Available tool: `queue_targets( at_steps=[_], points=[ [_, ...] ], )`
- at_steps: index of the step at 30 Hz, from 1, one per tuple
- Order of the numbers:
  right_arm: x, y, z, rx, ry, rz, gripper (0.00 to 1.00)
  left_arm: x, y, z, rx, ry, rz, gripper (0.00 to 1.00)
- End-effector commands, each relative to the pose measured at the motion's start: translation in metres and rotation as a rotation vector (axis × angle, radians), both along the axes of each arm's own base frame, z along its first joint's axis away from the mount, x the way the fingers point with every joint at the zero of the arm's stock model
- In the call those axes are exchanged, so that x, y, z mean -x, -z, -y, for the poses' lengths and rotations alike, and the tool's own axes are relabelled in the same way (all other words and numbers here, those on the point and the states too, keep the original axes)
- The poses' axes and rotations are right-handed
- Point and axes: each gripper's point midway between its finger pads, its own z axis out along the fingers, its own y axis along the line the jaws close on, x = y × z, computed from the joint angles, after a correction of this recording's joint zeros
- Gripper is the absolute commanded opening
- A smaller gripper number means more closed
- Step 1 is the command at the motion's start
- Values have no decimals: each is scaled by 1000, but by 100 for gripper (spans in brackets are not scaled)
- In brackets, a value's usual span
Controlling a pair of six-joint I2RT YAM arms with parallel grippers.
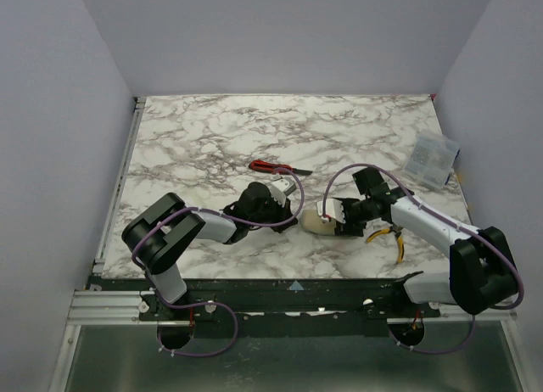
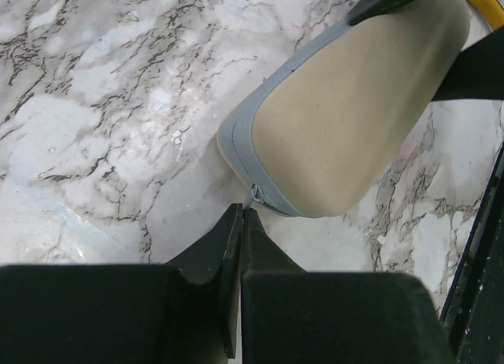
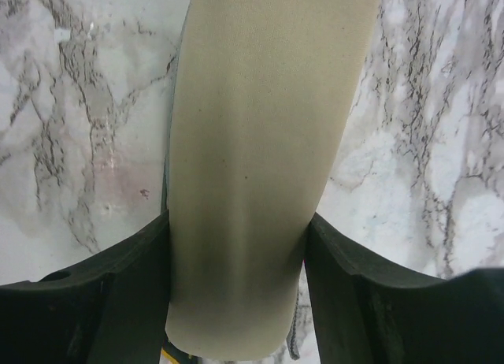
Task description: Open the umbrella
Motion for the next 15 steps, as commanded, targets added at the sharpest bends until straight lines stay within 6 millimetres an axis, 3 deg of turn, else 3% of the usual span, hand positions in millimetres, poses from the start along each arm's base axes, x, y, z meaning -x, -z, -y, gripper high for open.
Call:
queue_targets(
  at_steps=[1, 7, 11, 12, 14, 15],
  points=[
    [27, 17, 20, 96, -229, 38, 39, -16, -17, -2, 0, 25, 117, 0],
    [17, 15, 9, 79, -385, 97, 38, -11, -23, 6, 22, 100, 163, 0],
    [5, 12, 2, 67, -381, 64, 35, -8, -25, 4, 24, 125, 179, 0],
    [2, 12, 1, 60, -361, 45, 35, -4, -27, 2, 30, 140, 198, 5],
    [-3, 11, 3, 48, -336, 26, 34, 8, -32, -2, 46, 170, 203, 47],
    [-4, 12, 6, 44, -330, 24, 34, 14, -32, -5, 51, 177, 195, 52]
  ],
)
